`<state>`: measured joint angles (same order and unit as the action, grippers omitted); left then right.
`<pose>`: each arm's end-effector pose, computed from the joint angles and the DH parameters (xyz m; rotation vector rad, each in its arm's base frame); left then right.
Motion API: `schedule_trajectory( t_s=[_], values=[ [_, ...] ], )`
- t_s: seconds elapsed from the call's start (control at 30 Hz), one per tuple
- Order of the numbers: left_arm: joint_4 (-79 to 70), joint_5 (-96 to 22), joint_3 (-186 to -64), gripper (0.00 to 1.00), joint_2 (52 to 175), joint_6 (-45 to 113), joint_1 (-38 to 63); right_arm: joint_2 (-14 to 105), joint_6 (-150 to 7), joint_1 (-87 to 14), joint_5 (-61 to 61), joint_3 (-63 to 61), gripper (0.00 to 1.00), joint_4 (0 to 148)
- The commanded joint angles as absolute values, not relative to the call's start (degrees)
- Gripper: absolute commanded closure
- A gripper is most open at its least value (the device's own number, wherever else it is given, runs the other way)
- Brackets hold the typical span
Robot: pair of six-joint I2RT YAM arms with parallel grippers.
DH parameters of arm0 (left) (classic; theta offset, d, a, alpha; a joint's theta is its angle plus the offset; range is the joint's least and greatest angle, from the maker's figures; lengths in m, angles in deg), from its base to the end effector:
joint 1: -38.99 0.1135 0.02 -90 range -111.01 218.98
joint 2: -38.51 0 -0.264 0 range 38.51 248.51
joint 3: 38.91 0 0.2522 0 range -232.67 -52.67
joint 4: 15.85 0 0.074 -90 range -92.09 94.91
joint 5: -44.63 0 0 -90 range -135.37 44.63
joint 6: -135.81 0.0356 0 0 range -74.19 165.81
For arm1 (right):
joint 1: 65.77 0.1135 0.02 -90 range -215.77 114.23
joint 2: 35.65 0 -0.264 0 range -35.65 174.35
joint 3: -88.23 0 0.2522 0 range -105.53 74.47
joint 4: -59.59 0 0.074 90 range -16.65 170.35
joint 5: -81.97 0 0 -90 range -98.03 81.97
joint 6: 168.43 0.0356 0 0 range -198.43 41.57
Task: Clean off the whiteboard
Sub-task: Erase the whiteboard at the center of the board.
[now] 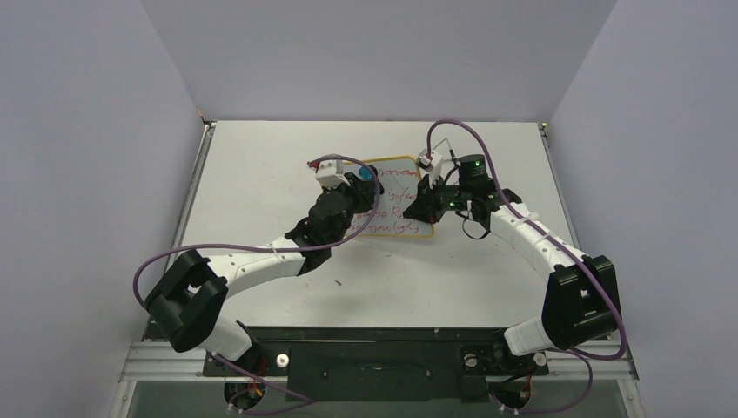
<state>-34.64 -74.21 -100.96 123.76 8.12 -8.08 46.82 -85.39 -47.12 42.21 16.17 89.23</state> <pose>0.2406 -0.2335 0.2692 -0.2552 1.6678 -0.7125 0.2826 0.1243 0.2674 -0.9279 1.9787 1.0972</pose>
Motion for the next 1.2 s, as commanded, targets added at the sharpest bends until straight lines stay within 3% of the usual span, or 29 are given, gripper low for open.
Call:
schedule_trajectory(
  t_s=[0.0,0.23,0.53,0.93,1.17],
  values=[
    [-36.7,-67.2,-98.6,1.00,123.0,13.7,-6.1,44.8,-90.0,-44.4,41.5,14.5,1.00,89.5],
    [-41.6,-59.0,-95.4,1.00,121.2,21.4,-6.7,45.0,-89.2,-42.9,40.7,14.3,1.00,89.1],
    [-36.7,-63.1,-91.9,1.00,116.7,23.8,-2.4,45.4,-89.1,-41.0,39.8,13.8,1.00,89.3],
    [-39.0,-60.7,-93.3,1.00,118.1,29.8,-8.3,46.2,-90.2,-39.3,39.0,13.3,1.00,90.2],
    [-38.0,-61.4,-90.4,1.00,115.0,29.0,-5.2,46.4,-90.9,-38.6,39.1,13.1,1.00,91.0]
  ],
)
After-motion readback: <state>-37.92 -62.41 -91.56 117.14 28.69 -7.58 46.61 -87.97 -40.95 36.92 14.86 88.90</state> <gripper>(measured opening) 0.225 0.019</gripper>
